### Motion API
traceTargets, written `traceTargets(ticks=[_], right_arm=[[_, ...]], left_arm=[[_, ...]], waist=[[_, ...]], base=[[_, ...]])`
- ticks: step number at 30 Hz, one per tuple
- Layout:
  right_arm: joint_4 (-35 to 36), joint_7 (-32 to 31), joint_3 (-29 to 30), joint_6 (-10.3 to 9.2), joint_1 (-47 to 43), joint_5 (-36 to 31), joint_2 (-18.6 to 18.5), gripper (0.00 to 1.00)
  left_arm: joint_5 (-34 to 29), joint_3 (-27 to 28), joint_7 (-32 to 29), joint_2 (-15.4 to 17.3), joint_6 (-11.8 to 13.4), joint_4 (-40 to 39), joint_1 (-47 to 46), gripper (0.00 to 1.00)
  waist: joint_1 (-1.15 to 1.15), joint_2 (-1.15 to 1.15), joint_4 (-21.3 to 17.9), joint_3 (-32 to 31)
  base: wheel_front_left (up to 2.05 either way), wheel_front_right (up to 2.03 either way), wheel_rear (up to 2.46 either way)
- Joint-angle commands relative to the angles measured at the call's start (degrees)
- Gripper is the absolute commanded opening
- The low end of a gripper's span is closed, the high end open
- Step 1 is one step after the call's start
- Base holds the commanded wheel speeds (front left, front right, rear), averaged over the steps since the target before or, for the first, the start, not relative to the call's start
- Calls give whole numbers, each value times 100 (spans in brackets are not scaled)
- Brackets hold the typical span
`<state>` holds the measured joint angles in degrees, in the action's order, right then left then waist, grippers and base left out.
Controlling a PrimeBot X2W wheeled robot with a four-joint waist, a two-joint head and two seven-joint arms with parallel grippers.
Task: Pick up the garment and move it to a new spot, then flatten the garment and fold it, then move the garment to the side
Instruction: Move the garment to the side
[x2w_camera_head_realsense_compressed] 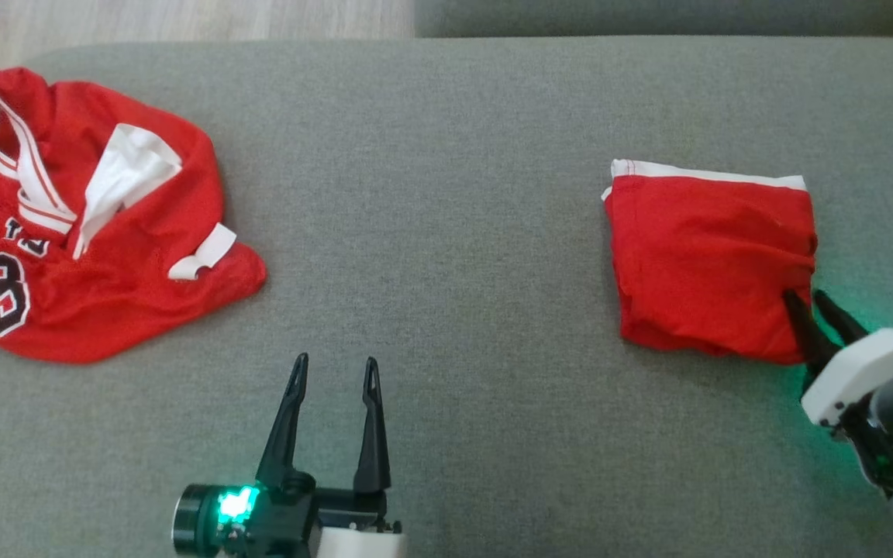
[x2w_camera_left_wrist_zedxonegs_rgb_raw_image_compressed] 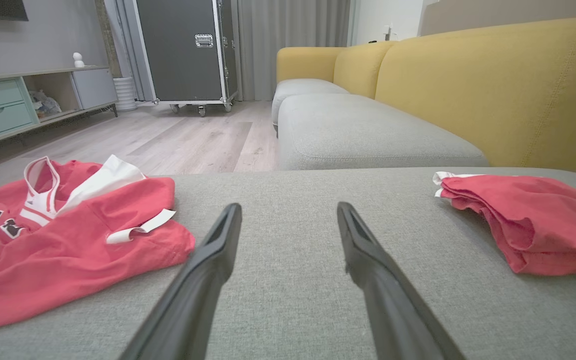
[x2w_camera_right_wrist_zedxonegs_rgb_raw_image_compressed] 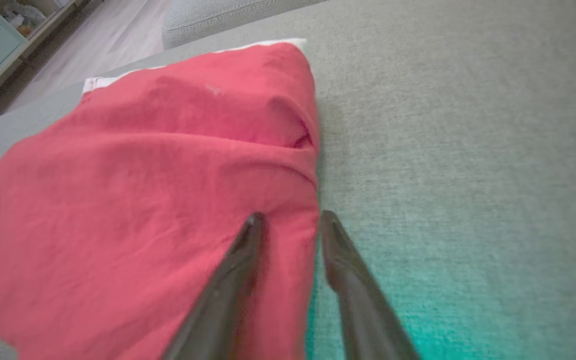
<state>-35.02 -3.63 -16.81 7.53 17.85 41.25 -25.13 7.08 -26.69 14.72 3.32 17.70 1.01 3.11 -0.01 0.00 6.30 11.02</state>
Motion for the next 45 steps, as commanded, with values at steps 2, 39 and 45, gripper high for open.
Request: traceTargets(ticks=[2,39,45], right_arm=[[98,124,-241,-4,273,168,-235,0],[-159,205,-1943,-4,1078,1936,-813,95],[-237,321,-2237,-4,1118,2060,-892,0]], left_arm=[[-29,85,28,-44,80,-216,-223,100],[33,-179,28,-45,268,-326,-814,100],[49,-157,28,-45,317,-333,-791,100]], waist=[[1,0,-67,132],[1,0,-195,545],[1,0,-188,523]], base=[[0,0,0],[0,0,0],[0,0,0]])
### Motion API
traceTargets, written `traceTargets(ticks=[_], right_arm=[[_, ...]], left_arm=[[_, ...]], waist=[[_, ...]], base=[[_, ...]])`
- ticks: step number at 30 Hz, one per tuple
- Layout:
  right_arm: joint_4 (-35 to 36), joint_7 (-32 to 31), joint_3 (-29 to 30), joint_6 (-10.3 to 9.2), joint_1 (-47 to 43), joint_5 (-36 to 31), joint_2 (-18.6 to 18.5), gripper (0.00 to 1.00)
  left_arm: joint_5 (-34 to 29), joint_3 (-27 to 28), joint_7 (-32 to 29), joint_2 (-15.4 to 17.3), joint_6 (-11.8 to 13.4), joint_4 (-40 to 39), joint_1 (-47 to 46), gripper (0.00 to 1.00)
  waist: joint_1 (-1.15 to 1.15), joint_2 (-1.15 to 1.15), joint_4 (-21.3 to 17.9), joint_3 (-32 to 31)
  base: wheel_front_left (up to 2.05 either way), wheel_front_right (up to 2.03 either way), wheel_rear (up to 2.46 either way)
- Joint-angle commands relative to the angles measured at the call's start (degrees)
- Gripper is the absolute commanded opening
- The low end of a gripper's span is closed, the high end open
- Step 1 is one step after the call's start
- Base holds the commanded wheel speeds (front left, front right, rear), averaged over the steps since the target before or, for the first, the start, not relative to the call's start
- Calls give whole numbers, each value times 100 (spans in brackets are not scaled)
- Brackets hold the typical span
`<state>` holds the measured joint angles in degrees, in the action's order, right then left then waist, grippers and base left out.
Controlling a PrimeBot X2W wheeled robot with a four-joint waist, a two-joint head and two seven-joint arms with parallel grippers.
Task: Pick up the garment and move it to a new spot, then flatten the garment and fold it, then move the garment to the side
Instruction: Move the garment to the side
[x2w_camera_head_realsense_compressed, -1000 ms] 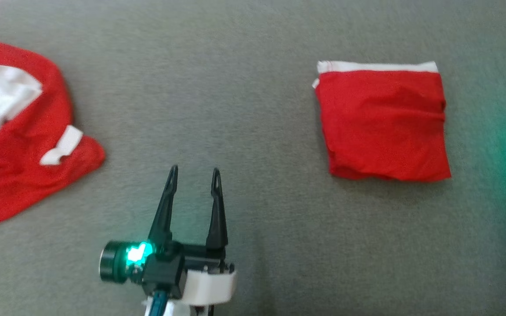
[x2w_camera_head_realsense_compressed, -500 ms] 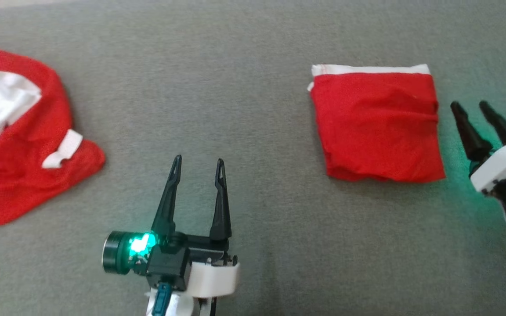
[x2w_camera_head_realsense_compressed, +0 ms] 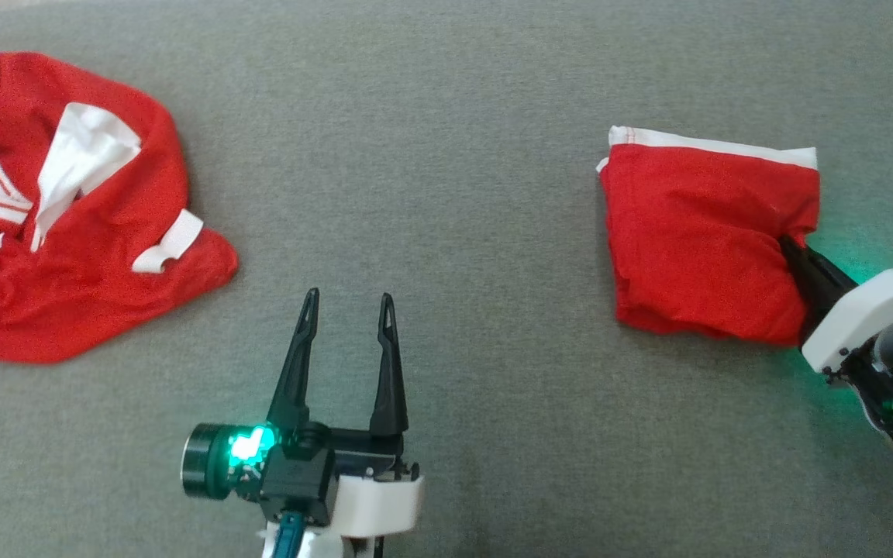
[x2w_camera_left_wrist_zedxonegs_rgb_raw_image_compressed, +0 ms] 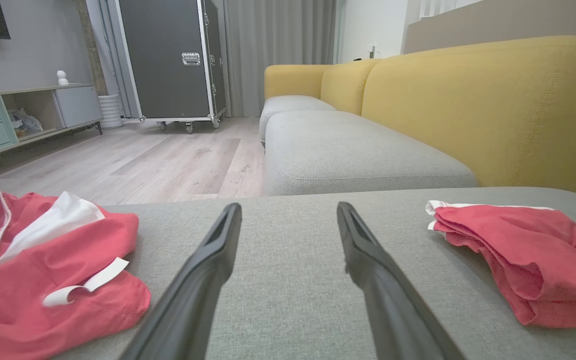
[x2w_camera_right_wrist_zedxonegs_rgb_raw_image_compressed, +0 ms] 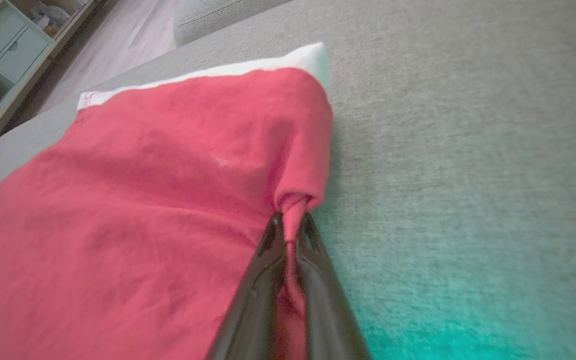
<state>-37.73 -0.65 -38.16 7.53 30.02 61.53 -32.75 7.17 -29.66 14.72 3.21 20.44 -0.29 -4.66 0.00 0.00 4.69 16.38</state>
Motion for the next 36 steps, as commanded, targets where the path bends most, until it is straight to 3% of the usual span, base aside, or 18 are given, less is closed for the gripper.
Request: traceTargets(ticks=[1,8,19,25,31,32,33,34,36], right_arm=[[28,102,-128,-4,-74,17,-172,0],[-45,302,-347,-4,270,-293,-794,0],[-550,277,-463,-4,1267,-908,-2169,0],[-1210,702,-585,-4,1915,-1504,-2382,0],[-1990,1162,-705,-4,2408,-2173,-2164,0],[-2107,1228,-710,-4,2463,-2258,-2115,30],[-2216,1291,-717,-4,2517,-2349,-2071,93],[-2336,1363,-703,-4,2587,-2458,-2037,100],[-2442,1423,-681,-4,2642,-2552,-1988,100]], left_arm=[[38,150,28,-34,55,-210,-6,100],[-52,210,28,-34,19,-249,-28,100],[-314,187,28,-34,-99,-175,-549,100],[-480,135,28,-34,-100,-144,-849,100],[-532,126,28,-34,-104,-96,-960,100],[-526,125,28,-34,-102,-90,-967,100],[-515,127,28,-34,-95,-93,-971,100],[-504,126,28,-34,-92,-94,-973,100],[-492,123,28,-34,-94,-89,-973,100]], waist=[[0,0,-68,-24],[0,0,-558,65],[0,0,-1186,1008],[0,0,-1262,1408],[0,0,-1248,1510],[0,0,-1238,1507],[0,0,-1230,1501],[0,0,-1220,1489],[0,0,-1208,1463]], base=[[0,0,0],[0,0,0],[0,0,0],[0,0,0],[0,0,0],[0,0,0],[0,0,0],[0,0,0],[0,0,0]])
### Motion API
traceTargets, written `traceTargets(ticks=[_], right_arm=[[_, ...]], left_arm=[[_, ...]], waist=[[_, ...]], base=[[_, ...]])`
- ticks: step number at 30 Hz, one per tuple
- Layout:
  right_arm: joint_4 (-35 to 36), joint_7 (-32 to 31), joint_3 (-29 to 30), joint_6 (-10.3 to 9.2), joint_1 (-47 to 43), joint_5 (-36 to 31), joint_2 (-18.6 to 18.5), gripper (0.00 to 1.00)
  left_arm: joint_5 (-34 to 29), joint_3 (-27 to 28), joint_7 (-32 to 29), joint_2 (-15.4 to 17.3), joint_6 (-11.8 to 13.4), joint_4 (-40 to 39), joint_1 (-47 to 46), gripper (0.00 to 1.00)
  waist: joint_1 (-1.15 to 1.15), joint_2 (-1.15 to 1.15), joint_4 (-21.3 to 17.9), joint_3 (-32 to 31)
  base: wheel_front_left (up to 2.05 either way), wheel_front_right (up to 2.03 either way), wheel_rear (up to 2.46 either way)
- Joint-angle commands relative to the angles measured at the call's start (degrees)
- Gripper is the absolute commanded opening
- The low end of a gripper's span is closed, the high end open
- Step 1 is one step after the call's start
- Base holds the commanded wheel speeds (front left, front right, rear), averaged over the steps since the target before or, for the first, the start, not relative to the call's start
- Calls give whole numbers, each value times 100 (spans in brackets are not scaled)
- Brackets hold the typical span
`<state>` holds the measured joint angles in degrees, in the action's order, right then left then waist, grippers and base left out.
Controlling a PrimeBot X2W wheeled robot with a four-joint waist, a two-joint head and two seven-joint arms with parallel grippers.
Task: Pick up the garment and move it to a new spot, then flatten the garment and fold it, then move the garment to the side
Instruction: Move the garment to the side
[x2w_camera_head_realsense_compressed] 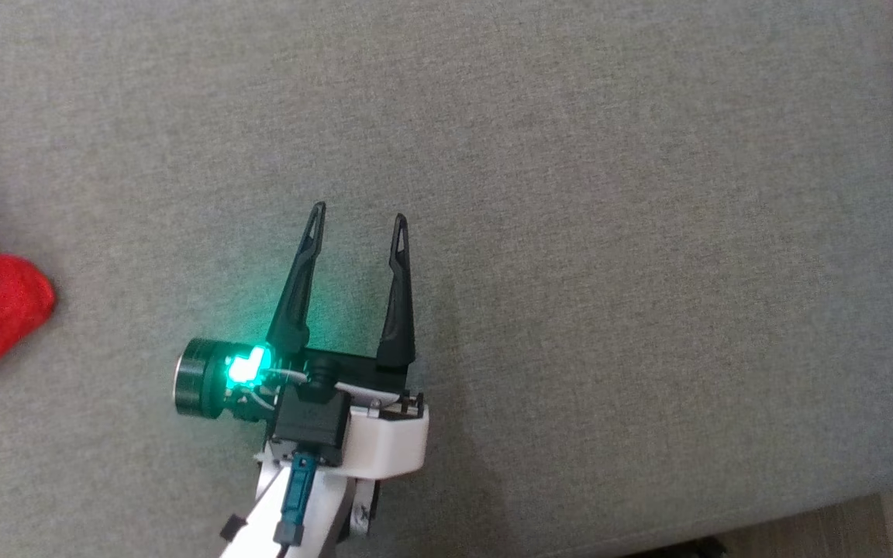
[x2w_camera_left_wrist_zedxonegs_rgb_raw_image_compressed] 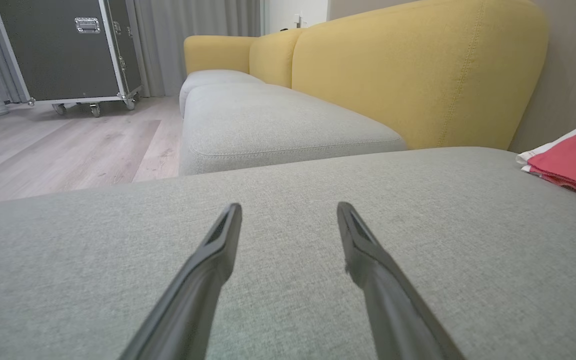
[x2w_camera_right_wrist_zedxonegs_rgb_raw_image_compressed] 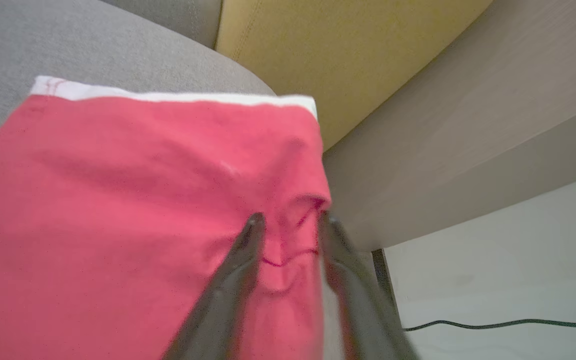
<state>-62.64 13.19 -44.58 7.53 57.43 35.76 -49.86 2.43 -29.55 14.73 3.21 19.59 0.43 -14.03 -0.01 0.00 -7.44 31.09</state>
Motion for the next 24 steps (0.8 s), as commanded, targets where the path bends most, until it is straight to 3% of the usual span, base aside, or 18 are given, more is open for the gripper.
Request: traceTargets(ticks=[1,6,9,15,24], right_arm=[[-30,78,-18,-4,-76,-30,-195,100],[-194,171,255,-4,-104,-108,278,100],[169,177,654,-4,-310,-56,637,100],[1384,180,1406,-4,-1702,-217,1517,100],[2991,180,2347,-4,-4080,-838,2855,100]], left_arm=[[-5,111,27,-34,-10,-152,-27,100],[64,146,27,-34,13,-100,122,100],[94,226,27,-31,27,-72,285,100],[305,551,27,-27,32,51,849,100],[553,1060,27,1,-169,198,1817,100]], waist=[[1,0,14,-48],[1,0,23,-457],[1,0,9,-841],[1,0,107,-1860],[1,0,309,-3072]], base=[[0,0,0],[0,0,0],[0,0,0],[0,0,0],[0,0,0]])
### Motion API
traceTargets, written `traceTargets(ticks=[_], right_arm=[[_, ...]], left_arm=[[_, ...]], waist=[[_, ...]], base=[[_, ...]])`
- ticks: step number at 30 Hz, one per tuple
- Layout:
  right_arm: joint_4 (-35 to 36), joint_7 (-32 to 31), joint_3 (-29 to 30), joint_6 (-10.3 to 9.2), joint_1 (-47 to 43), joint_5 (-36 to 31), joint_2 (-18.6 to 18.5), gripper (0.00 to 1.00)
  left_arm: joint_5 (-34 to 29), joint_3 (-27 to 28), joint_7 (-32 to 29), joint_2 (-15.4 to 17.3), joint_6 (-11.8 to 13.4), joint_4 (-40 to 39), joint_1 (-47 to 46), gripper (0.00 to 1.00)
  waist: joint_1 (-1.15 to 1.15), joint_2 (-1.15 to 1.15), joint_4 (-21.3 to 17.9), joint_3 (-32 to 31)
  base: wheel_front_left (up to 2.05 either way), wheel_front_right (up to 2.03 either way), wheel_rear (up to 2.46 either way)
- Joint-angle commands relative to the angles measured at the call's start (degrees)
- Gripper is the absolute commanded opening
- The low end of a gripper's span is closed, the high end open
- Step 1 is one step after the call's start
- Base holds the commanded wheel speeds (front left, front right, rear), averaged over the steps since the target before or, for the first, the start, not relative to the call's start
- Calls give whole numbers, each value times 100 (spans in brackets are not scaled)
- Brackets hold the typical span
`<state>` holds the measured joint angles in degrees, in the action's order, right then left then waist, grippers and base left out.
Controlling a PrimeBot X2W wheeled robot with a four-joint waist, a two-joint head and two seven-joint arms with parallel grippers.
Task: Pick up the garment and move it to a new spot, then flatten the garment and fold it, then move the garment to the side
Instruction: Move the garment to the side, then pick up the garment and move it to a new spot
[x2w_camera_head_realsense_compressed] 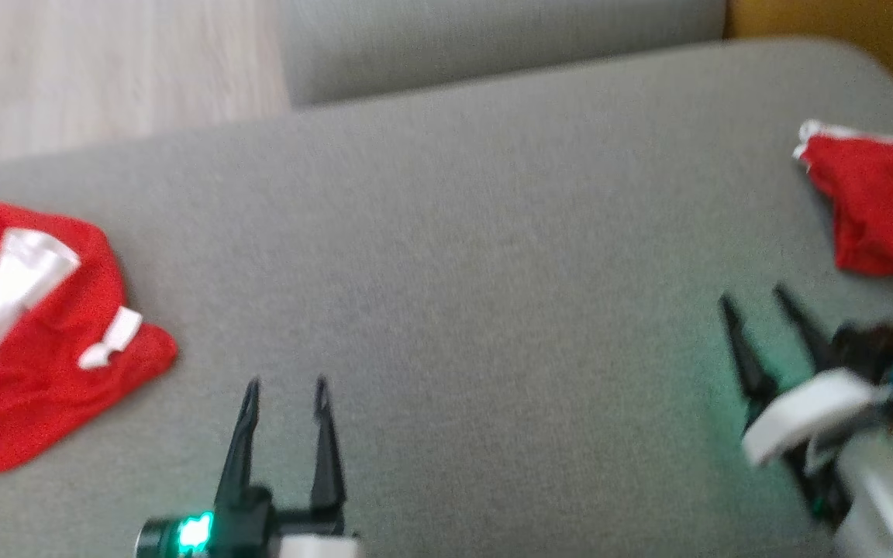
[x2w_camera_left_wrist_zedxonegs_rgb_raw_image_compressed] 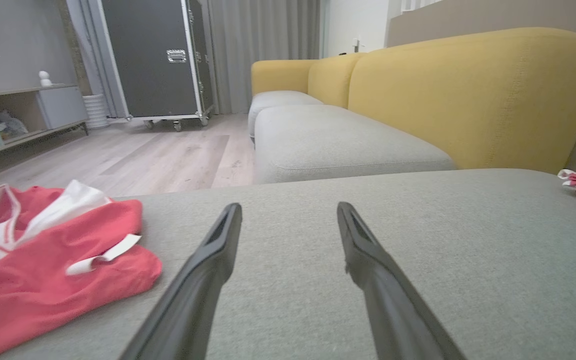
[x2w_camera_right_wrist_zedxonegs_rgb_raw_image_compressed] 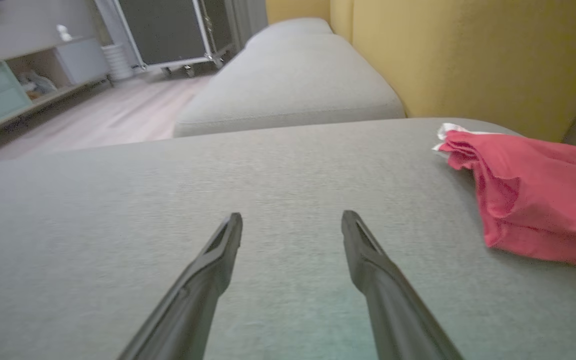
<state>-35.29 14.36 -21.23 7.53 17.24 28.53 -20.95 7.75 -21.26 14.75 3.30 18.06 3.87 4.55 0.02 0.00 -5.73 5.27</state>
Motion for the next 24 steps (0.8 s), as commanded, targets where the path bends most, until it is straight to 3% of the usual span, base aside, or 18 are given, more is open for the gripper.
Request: traceTargets(ticks=[1,6,12,24], right_arm=[[500,63,141,-4,-273,-266,86,100],[1654,63,1049,-4,-1272,-1071,660,100],[2643,63,1728,-4,-2288,-1746,1181,100],[2798,63,1763,-4,-2726,-2049,1283,100]], left_arm=[[15,302,25,0,-25,-161,49,100],[-93,541,25,17,-164,-296,351,100],[-283,768,25,29,-306,-583,701,100],[-320,1027,25,-16,-449,-573,967,100]], waist=[[-2,0,151,-550],[-2,0,290,-812],[-2,0,397,-1091],[-2,0,453,-1180]], base=[[0,0,0],[0,0,0],[0,0,0],[0,0,0]])
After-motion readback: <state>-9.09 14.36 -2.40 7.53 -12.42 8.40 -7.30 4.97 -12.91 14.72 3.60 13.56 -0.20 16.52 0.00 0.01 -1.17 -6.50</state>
